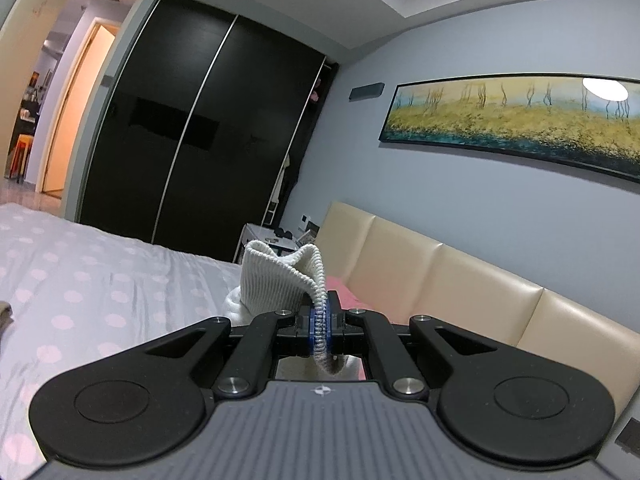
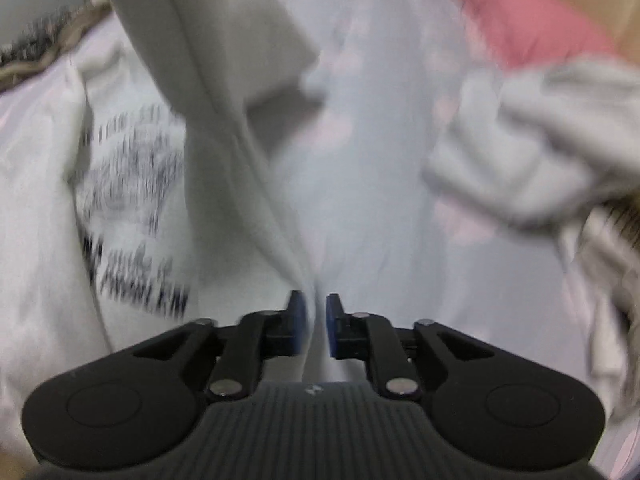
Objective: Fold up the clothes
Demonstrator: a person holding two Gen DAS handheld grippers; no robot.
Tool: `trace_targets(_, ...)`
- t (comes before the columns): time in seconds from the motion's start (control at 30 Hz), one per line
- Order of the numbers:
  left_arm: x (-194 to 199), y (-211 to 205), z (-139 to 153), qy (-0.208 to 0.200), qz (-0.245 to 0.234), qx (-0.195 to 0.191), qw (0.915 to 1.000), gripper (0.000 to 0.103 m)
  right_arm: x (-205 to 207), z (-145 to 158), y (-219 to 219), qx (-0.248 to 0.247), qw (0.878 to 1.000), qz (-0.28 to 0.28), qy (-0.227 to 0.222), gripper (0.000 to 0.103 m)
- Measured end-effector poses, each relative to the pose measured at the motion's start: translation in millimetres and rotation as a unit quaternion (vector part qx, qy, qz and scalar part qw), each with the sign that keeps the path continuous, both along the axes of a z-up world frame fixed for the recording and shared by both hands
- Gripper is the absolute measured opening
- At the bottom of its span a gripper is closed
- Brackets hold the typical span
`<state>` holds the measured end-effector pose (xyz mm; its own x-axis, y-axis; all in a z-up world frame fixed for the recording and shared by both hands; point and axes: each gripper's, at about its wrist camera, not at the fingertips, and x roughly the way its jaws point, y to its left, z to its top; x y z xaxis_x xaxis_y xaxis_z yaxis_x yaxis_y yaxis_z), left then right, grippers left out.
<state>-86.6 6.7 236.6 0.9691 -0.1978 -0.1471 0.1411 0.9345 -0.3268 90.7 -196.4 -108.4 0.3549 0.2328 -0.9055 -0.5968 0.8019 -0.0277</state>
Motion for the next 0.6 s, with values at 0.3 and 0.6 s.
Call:
trace_targets(0.3, -3, -17, 11, -0.009, -0.013, 0.009, 0.9998, 0.003, -25, 5, 31, -0.023, 0.993, 0.077, -0.091, 0.038)
trace_targets(0.6, -6, -16, 9, -0.005, -0.007, 0.014, 0.9999, 0.003, -11, 15, -57, 0.084, 0.994, 0.009, 0.065, 0.055)
